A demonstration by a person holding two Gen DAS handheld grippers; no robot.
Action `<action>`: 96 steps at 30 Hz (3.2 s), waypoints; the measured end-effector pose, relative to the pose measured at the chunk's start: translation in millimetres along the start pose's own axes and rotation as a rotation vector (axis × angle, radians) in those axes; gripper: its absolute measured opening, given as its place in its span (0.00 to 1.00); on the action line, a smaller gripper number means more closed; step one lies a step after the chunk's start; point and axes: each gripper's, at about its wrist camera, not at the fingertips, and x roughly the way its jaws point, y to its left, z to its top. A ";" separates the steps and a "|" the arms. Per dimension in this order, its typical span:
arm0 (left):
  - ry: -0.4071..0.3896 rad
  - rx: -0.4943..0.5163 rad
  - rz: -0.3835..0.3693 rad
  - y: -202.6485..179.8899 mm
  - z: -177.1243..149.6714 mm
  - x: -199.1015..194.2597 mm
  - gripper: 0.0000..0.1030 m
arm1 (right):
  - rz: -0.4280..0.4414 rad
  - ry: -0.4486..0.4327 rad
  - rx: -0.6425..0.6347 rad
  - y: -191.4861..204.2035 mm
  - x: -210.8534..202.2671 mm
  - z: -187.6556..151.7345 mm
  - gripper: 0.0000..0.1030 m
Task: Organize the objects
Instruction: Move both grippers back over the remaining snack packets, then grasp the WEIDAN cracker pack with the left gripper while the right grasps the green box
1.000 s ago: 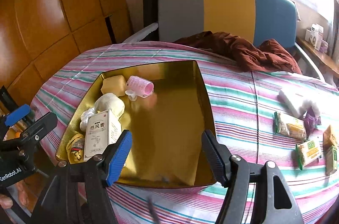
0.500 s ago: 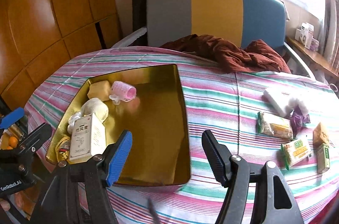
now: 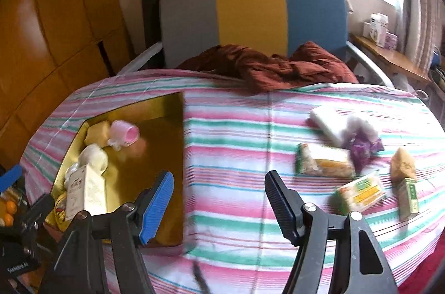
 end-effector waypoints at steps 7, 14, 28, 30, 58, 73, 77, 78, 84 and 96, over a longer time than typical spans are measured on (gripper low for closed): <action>0.011 0.036 -0.042 -17.6 4.5 6.0 0.97 | -0.066 -0.021 0.083 -54.1 -6.8 21.4 0.67; 0.037 0.051 -0.142 -34.7 11.8 14.8 0.97 | -0.179 -0.039 0.187 -129.3 -10.5 38.3 0.71; 0.032 0.181 -0.262 -101.0 40.0 36.1 0.97 | -0.275 -0.085 0.709 -290.4 -13.1 -3.0 0.73; 0.038 0.216 -0.293 -118.7 45.7 42.1 0.97 | -0.257 -0.075 0.740 -296.1 -11.9 -7.1 0.74; 0.185 0.818 -0.597 -331.0 85.5 171.6 0.97 | -0.125 0.020 0.694 -281.0 9.0 -1.7 0.75; 0.308 0.677 -0.707 -339.5 77.8 196.1 0.56 | -0.203 -0.044 0.779 -299.3 -5.2 -9.8 0.75; 0.311 0.642 -0.677 -337.6 73.8 188.5 0.51 | -0.255 -0.094 0.973 -332.3 -21.2 -33.8 0.75; 0.310 0.633 -0.671 -336.2 72.5 186.7 0.50 | -0.260 -0.102 1.011 -338.1 -23.4 -39.0 0.75; 0.338 0.552 -0.637 -319.5 67.1 178.4 0.50 | -0.295 -0.029 1.018 -342.7 -13.7 -41.9 0.75; 0.338 0.430 -0.611 -273.2 49.8 134.4 0.47 | -0.421 0.361 0.761 -316.6 47.1 -35.0 0.75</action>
